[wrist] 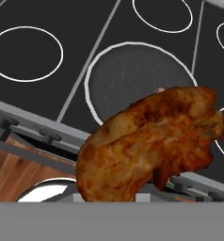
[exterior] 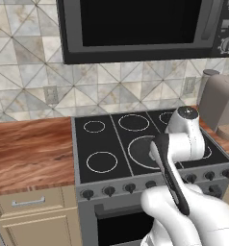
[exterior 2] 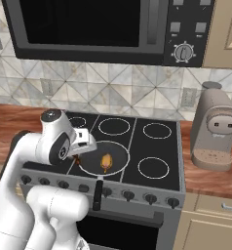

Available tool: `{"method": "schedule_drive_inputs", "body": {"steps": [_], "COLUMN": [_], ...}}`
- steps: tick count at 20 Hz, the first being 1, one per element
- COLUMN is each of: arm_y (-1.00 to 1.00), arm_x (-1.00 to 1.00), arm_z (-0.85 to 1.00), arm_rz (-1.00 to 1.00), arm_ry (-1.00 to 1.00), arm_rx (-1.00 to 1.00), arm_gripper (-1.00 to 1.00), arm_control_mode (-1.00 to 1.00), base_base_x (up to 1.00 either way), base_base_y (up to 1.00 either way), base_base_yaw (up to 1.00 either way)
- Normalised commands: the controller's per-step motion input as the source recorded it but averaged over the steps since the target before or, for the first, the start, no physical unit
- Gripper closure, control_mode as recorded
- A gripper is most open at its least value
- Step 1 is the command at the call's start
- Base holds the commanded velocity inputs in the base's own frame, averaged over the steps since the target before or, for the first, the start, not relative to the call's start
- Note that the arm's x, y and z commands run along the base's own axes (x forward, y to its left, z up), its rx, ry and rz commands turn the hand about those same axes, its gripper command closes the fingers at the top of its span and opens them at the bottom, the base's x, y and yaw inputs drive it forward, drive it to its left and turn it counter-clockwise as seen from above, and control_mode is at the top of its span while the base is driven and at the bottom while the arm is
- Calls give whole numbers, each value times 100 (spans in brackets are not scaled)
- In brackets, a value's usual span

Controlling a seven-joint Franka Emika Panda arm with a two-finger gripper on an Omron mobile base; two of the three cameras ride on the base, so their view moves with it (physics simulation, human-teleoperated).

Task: Take the chicken drumsticks from the pan and place one on each plate on the dining counter.

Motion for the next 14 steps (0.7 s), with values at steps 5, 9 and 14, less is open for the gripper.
{"method": "schedule_drive_inputs", "body": {"steps": [5,9,14], "arm_y": [0,0,0], "arm_x": [-16,0,-4], "arm_z": [15,0,-1], "arm_rz": [-4,0,0], "arm_ry": [2,0,0], "arm_rx": [0,0,0], "arm_gripper": [100,100,100], "arm_control_mode": [-100,-100,100], "base_base_x": [0,0,-18], "base_base_y": [0,0,0], "base_base_yaw": [0,0,0]}}
